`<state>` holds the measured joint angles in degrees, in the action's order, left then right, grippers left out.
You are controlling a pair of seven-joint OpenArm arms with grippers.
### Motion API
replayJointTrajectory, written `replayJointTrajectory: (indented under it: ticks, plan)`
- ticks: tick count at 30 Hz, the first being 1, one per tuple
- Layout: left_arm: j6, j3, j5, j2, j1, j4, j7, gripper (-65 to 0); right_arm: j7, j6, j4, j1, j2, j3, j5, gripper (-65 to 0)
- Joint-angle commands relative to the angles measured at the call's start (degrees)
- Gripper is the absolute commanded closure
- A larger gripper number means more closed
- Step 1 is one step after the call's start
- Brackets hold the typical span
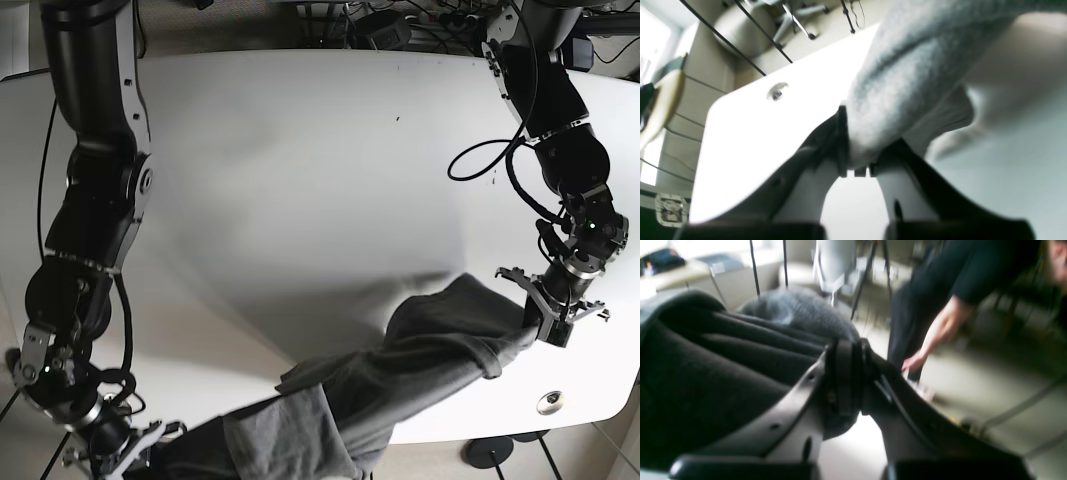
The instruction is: Fold the T-shirt properly
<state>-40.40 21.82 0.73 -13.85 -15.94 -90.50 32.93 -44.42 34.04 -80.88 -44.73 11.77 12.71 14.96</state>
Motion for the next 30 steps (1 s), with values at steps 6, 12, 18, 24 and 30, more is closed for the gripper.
replayJointTrajectory:
  ticks: [6, 12, 18, 24, 30]
  plan:
    - [0.4, 4.3, 0.7, 2.9, 12.2, -6.8, -1.8, 0.0, 2.7, 0.2, -14.5, 23.0, 0.3, 7.6, 1.3, -2.1]
    - [0.4, 5.0, 0.6, 6.2, 24.1, -15.0, -1.8, 0.0, 2.9, 0.29, -20.4, 40.5, 0.2, 15.0, 1.7, -2.1]
    - [0.4, 5.6, 0.6, 9.7, 33.7, -21.5, -1.8, 0.0, 2.6, -0.06, -23.8, 55.1, -1.0, 22.5, 10.1, -2.1]
    - [0.4, 8.5, 0.6, 13.5, 41.0, -23.2, -1.8, 0.0, 2.6, 0.2, -23.7, 66.3, -1.3, 26.8, 15.9, -2.1]
    - [0.4, 11.0, 0.6, 15.1, 42.5, -23.3, -1.8, 0.0, 2.7, 0.2, -23.6, 70.4, -1.4, 27.3, 18.2, -2.1]
